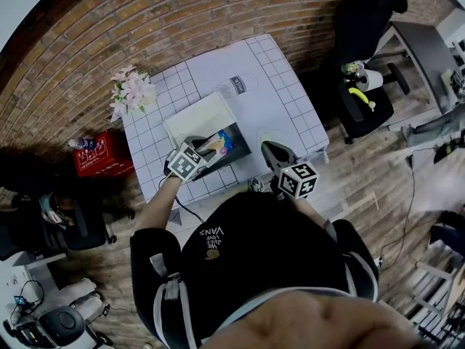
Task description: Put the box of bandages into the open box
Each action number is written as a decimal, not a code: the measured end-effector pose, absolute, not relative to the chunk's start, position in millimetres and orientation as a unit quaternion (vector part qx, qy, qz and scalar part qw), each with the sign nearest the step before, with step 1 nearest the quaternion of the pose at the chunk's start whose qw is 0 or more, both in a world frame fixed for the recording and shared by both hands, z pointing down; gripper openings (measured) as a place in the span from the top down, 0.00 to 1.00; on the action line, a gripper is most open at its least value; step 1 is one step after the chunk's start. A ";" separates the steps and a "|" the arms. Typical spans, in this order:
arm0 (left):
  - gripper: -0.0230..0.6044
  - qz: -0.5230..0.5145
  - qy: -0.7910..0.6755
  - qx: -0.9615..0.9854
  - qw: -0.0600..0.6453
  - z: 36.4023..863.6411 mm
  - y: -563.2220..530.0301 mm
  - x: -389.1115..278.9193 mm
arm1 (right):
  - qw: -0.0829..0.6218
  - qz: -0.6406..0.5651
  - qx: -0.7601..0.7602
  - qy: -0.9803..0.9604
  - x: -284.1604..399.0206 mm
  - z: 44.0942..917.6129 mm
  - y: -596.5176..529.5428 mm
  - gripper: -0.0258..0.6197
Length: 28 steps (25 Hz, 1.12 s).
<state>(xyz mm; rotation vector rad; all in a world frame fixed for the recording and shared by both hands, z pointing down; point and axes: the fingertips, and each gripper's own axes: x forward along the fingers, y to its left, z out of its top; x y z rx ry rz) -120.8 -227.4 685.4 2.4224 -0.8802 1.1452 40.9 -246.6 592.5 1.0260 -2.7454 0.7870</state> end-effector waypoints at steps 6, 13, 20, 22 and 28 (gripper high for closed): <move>0.68 0.400 -0.313 0.848 0.154 688.9 -226.3 -117.7 | 0.052 0.259 0.343 -0.901 45.0 592.8 -241.6 0.97; 0.68 0.383 -0.330 0.854 0.126 689.0 -228.6 -119.9 | 0.052 0.259 0.344 -0.901 44.3 590.7 -233.3 0.97; 0.68 0.349 -0.370 0.853 0.116 656.9 -225.3 -126.4 | 0.050 0.255 0.346 -0.901 38.4 588.4 -222.4 0.97; 0.68 0.323 -0.393 0.853 0.117 646.4 -226.1 -130.7 | 0.049 0.254 0.348 -0.901 36.5 587.2 -219.0 0.97; 0.69 0.258 -0.437 0.854 0.119 617.5 -212.6 -141.3 | 0.044 0.247 0.354 -0.901 29.1 581.9 -205.2 0.97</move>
